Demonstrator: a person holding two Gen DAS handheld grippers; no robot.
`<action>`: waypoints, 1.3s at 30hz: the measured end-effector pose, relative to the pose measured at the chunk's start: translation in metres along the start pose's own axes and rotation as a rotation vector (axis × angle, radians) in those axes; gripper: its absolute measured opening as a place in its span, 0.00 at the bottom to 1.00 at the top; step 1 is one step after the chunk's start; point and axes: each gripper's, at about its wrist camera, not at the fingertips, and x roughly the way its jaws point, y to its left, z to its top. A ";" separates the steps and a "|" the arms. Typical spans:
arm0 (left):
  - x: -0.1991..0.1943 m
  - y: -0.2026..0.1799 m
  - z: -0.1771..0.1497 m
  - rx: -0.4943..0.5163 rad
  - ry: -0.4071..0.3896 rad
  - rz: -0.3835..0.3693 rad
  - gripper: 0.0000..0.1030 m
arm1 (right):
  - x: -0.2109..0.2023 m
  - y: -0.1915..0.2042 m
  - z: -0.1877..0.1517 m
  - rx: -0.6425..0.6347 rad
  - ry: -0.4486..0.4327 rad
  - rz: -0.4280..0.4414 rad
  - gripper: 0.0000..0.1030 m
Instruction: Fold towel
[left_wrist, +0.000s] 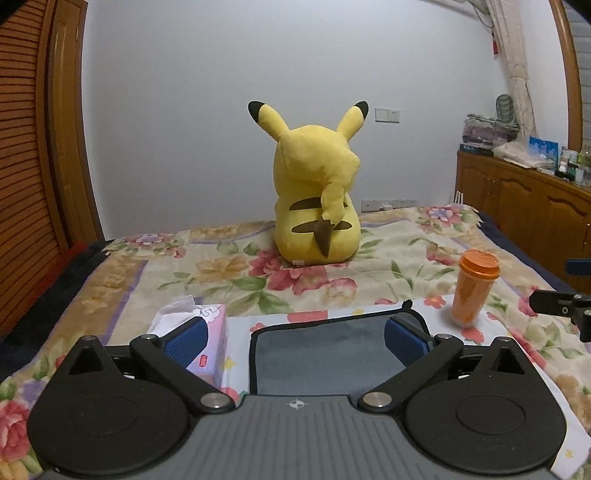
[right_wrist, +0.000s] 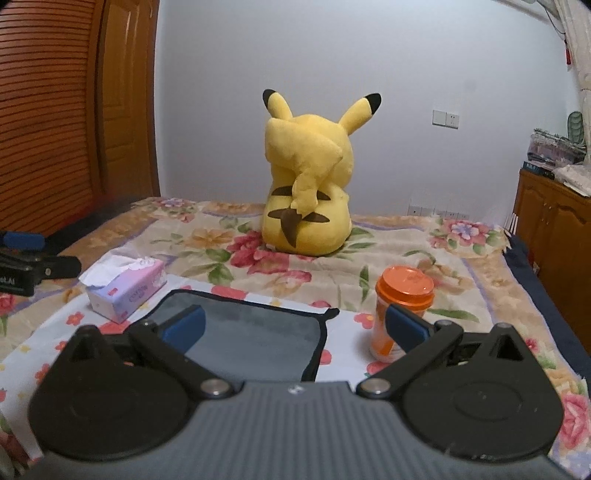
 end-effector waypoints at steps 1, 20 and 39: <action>-0.004 -0.001 0.001 -0.001 0.002 0.001 1.00 | -0.003 0.001 0.001 0.002 -0.003 0.001 1.00; -0.074 -0.033 -0.012 0.045 0.024 -0.020 1.00 | -0.062 0.012 -0.009 0.044 -0.025 0.012 1.00; -0.112 -0.035 -0.052 0.010 0.043 -0.034 1.00 | -0.094 0.022 -0.045 0.073 0.009 0.007 1.00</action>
